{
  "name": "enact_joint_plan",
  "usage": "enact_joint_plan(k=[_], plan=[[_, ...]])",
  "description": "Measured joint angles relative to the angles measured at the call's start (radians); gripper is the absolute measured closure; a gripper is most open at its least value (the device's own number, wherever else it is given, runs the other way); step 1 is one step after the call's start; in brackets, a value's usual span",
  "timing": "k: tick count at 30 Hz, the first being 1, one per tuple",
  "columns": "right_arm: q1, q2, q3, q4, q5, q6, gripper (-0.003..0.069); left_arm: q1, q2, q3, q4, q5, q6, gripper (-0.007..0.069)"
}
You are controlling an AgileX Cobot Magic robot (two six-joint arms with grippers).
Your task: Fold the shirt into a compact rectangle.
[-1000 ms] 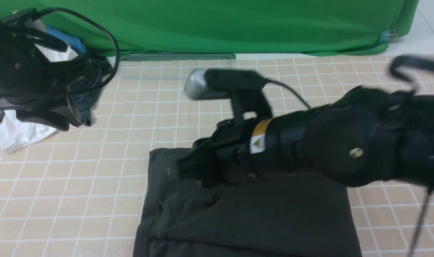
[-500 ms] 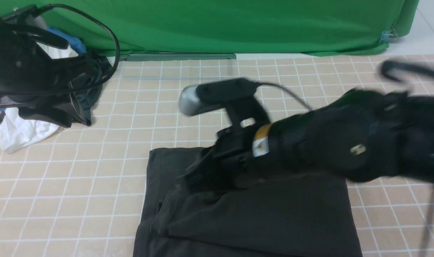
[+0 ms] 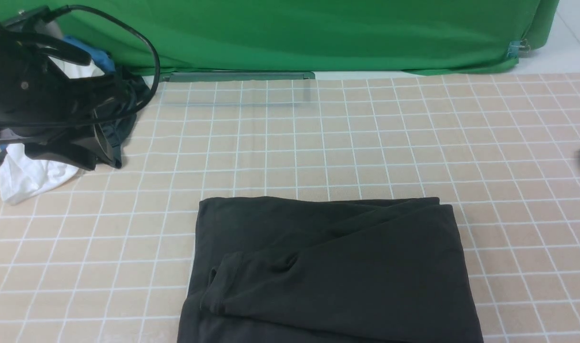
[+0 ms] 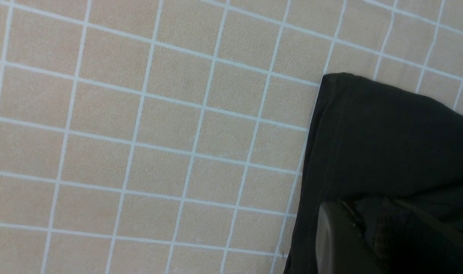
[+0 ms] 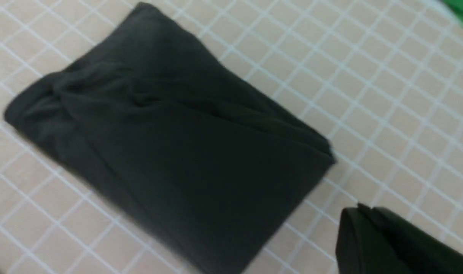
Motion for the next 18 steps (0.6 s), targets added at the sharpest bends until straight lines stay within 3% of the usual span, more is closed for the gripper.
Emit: enact_joint_plan(k=[3, 8, 13, 18], plan=[[-0.001, -0.165, 0.019, -0.026, -0.007, -0.008, 0.0631, 0.001, 0.0, 0.0, 0.0, -0.001, 0.0, 0.0498], [-0.001, -0.383, 0.149, -0.026, -0.164, -0.013, 0.0631, 0.002, 0.0, 0.0, 0.0, -0.001, 0.0, 0.0497], [-0.001, -0.55, 0.468, 0.013, -0.553, -0.009, 0.0631, 0.002, 0.0, 0.0, 0.0, -0.001, 0.005, 0.0497], [-0.001, -0.552, 0.559, 0.022, -0.709, -0.01, 0.0631, 0.003, 0.0, 0.0, 0.0, -0.001, 0.008, 0.0497]])
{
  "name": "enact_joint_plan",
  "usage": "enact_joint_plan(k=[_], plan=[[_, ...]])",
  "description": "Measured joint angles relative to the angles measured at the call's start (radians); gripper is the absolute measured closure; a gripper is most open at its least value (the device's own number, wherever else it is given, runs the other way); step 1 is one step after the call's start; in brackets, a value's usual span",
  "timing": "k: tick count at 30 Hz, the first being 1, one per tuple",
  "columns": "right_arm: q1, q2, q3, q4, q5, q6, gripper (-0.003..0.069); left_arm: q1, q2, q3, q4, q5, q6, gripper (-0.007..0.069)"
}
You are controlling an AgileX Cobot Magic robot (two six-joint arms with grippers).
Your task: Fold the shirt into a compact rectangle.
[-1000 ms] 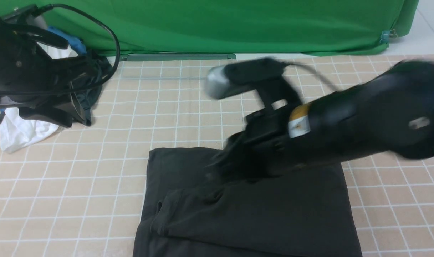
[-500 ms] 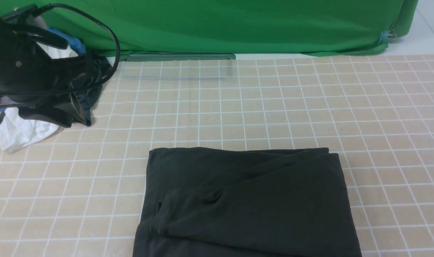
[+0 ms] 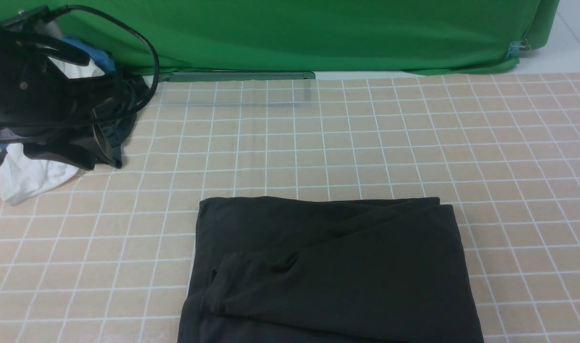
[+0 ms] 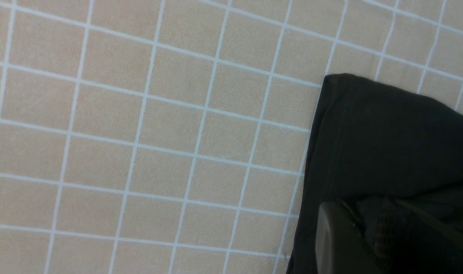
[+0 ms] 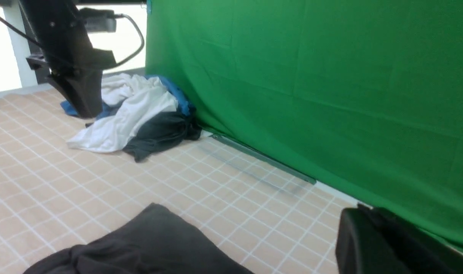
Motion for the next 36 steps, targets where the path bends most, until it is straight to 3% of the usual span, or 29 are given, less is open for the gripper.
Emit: enact_joint_plan(k=[10, 16, 20, 26, 31, 34, 36], plan=[[0.0, 0.0, 0.0, 0.001, -0.054, 0.002, 0.062, 0.0, 0.0, 0.0, 0.002, 0.021, 0.0, 0.05], [0.0, 0.0, 0.0, 0.001, -0.055, 0.002, 0.0597, 0.0, 0.0, 0.0, 0.035, 0.03, -0.007, 0.061], [0.0, 0.0, 0.0, 0.001, -0.055, 0.002, 0.0589, 0.0, 0.0, 0.0, 0.036, 0.03, -0.007, 0.0614], [-0.023, -0.016, 0.094, 0.002, -0.187, 0.002, 0.0581, 0.0, 0.0, 0.0, 0.037, 0.03, -0.008, 0.0611], [-0.193, -0.095, 0.266, 0.004, -0.288, 0.002, 0.0568, 0.0, 0.0, 0.0, 0.039, 0.026, -0.008, 0.0611], [-0.347, -0.172, 0.405, 0.005, -0.293, 0.002, 0.056, 0.0, 0.0, 0.0, 0.041, -0.01, -0.008, 0.0611], [-0.383, -0.189, 0.436, 0.005, -0.293, 0.002, 0.0557, 0.0, 0.0, 0.0, 0.042, -0.018, -0.008, 0.0611]])
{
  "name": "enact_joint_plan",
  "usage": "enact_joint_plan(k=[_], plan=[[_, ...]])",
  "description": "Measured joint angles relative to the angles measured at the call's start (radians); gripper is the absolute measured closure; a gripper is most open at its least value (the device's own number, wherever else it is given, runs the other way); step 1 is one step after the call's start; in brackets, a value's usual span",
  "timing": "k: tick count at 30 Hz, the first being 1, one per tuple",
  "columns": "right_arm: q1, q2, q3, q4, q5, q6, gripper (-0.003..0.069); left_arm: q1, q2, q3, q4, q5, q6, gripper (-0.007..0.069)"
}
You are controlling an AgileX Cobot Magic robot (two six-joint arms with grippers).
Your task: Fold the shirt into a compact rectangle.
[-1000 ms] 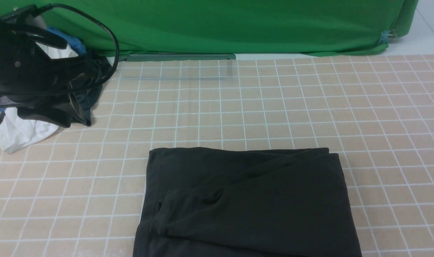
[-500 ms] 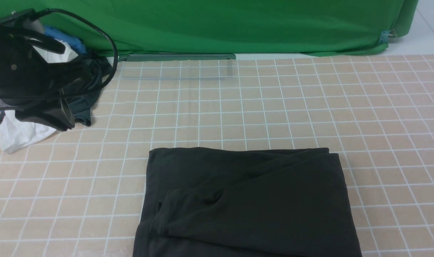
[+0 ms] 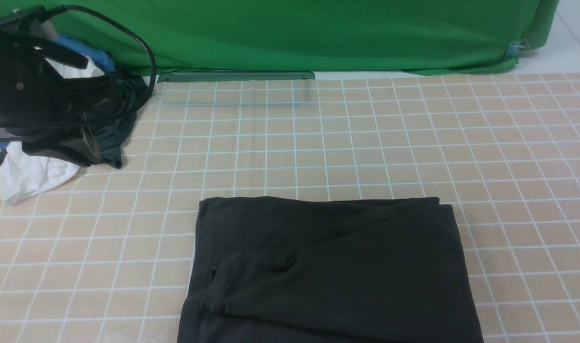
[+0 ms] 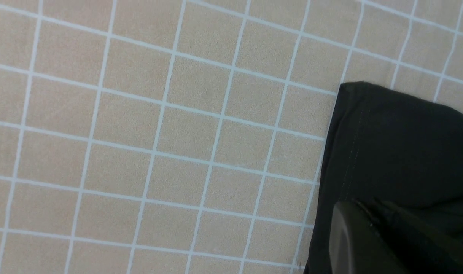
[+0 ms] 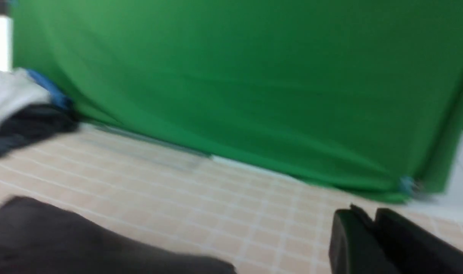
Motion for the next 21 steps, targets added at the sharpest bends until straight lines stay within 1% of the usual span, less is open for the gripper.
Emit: enact_joint_plan(k=[1, 5, 9, 12, 17, 21], plan=[[-0.053, -0.022, 0.045, 0.0, 0.0, 0.0, 0.0553, 0.0, 0.0, 0.0, 0.0, -0.008, 0.0, 0.0611], [-0.157, -0.065, 0.13, 0.0, 0.004, 0.0, 0.0544, 0.0, 0.0, 0.0, 0.0, -0.017, 0.011, 0.0611], [-0.23, -0.075, 0.149, 0.0, 0.019, 0.0, 0.0534, 0.0, 0.0, 0.0, 0.001, -0.027, 0.016, 0.0611], [-0.259, -0.076, 0.149, -0.001, 0.068, 0.0, 0.0529, 0.0, 0.0, 0.0, 0.004, -0.046, 0.028, 0.0611], [-0.263, -0.076, 0.149, -0.002, 0.085, 0.0, 0.0521, 0.0, -0.016, 0.0, 0.004, -0.052, 0.032, 0.061], [-0.264, -0.076, 0.149, -0.003, 0.089, 0.0, 0.0515, 0.0, -0.083, 0.0, 0.003, -0.047, 0.039, 0.061]])
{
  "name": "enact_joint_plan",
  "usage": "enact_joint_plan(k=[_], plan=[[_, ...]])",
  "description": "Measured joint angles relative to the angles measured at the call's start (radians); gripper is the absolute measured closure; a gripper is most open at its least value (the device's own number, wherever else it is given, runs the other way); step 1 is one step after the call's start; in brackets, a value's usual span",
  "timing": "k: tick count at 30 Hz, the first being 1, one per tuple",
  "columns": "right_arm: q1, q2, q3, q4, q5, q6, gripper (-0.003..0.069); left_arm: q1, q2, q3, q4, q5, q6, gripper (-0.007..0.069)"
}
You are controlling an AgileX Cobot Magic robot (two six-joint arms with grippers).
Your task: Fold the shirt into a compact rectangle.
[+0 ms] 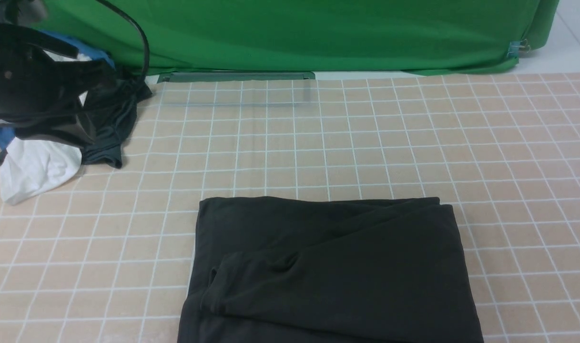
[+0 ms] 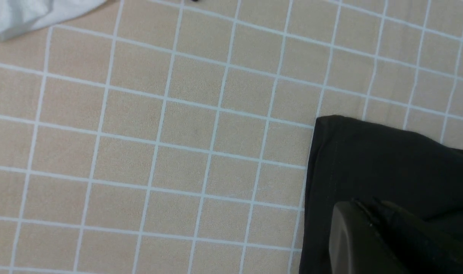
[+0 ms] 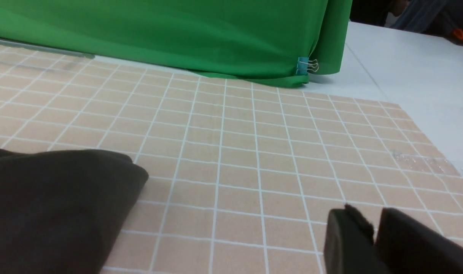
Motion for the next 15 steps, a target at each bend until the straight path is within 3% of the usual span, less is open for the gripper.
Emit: enact_joint_plan(k=[15], plan=[[0.027, 0.0, 0.0, 0.0, 0.0, 0.001, 0.0477, 0.0, -0.389, 0.189, 0.017, 0.063, 0.023, 0.061]])
